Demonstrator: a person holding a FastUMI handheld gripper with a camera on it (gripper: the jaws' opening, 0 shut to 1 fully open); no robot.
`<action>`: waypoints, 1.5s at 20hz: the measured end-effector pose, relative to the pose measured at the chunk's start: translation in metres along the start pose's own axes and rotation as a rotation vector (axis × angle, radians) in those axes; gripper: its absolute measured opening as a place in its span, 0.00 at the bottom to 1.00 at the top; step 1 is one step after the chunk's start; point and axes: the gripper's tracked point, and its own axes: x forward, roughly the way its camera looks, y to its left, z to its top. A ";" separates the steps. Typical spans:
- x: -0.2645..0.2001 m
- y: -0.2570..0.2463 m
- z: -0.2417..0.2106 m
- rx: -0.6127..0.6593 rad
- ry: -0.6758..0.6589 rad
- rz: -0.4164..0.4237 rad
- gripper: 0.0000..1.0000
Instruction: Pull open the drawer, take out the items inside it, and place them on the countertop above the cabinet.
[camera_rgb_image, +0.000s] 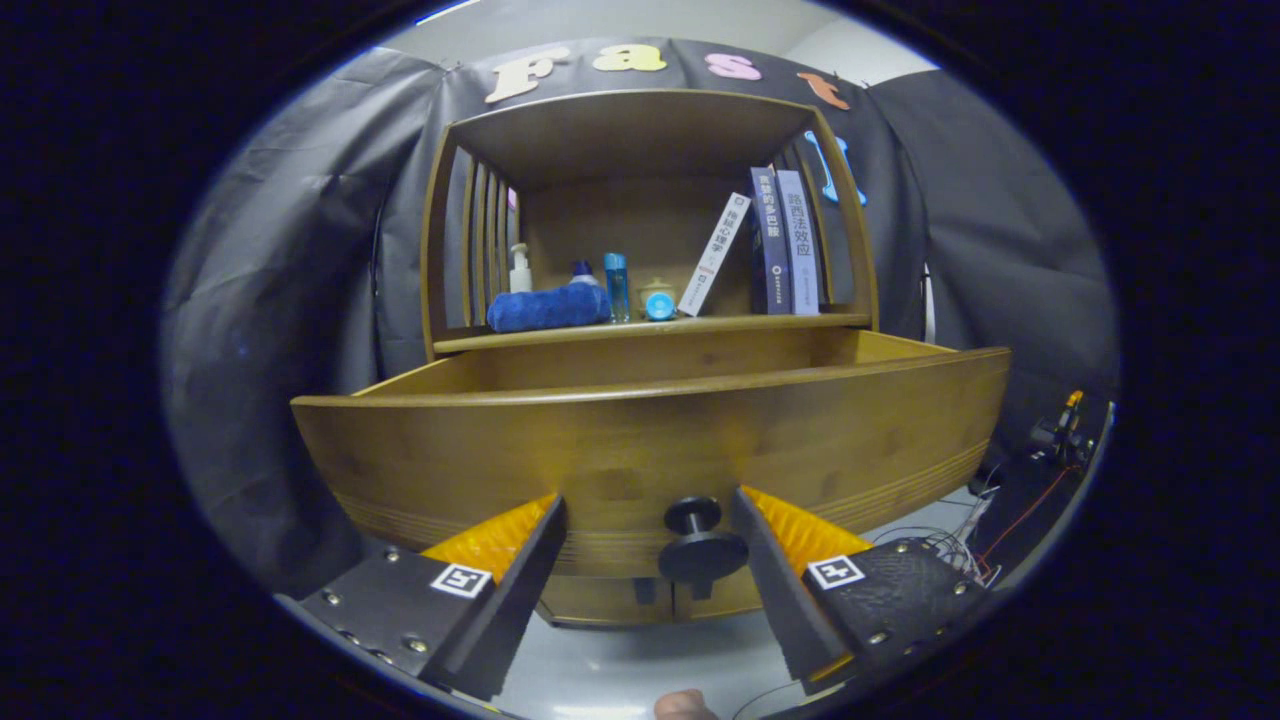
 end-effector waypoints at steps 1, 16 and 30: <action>0.001 0.000 0.001 -0.006 -0.003 -0.001 0.99; 0.011 -0.002 0.004 -0.011 -0.030 0.009 0.99; 0.105 0.006 0.025 -0.025 -0.118 -0.004 0.99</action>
